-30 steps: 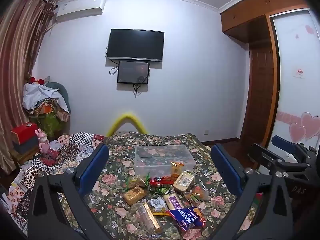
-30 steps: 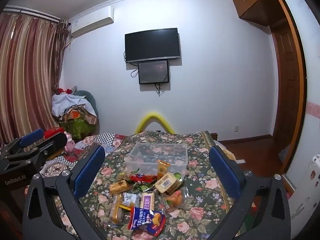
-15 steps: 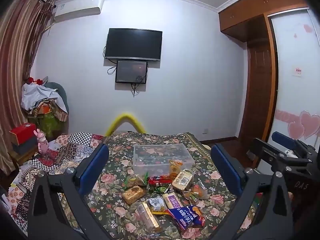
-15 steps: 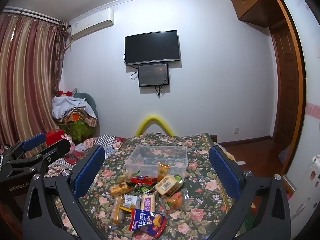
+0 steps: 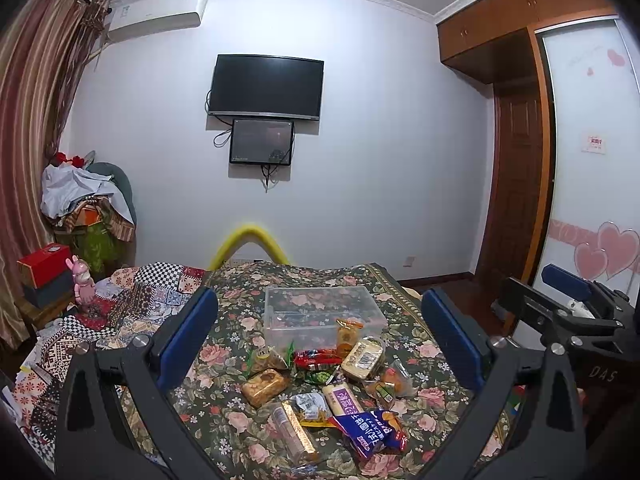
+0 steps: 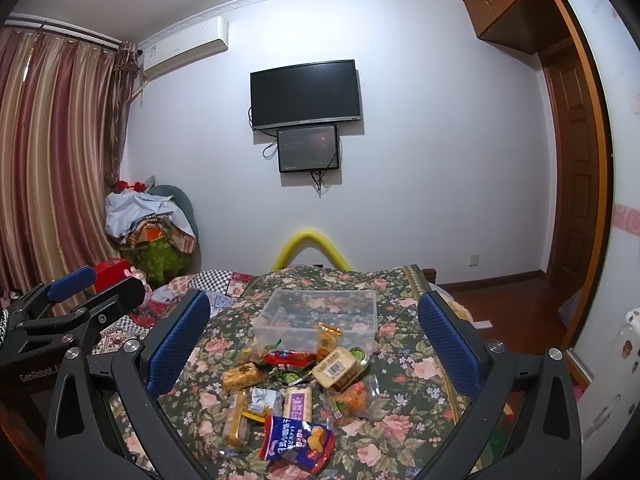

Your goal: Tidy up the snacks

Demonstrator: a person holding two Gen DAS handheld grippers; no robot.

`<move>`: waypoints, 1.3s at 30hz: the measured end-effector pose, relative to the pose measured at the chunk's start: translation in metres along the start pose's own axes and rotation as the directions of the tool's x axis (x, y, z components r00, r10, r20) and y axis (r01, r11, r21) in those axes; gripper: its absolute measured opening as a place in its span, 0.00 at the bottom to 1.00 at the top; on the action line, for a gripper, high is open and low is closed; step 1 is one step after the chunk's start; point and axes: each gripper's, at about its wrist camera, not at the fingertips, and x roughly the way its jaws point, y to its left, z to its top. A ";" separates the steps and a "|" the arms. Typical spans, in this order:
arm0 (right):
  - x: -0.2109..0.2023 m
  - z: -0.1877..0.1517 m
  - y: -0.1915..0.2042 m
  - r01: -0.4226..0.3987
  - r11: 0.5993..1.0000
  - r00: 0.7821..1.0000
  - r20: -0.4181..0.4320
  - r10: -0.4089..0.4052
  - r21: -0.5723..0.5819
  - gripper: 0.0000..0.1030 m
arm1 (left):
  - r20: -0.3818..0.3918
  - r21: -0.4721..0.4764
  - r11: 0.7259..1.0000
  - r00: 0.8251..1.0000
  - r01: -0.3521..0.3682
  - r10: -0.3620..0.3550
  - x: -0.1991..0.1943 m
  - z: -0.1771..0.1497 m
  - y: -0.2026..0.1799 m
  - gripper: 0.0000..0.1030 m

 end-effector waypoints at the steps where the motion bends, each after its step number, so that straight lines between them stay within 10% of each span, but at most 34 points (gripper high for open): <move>1: 0.000 0.000 -0.001 0.001 1.000 1.000 0.001 -0.001 0.002 1.00 | -0.001 -0.001 1.000 1.000 0.000 0.000 0.000 0.000 0.000 1.00; 39: 0.000 -0.003 -0.004 0.001 1.000 1.000 0.002 -0.001 0.014 1.00 | -0.013 0.000 1.000 1.000 0.007 -0.007 0.004 -0.004 -0.004 1.00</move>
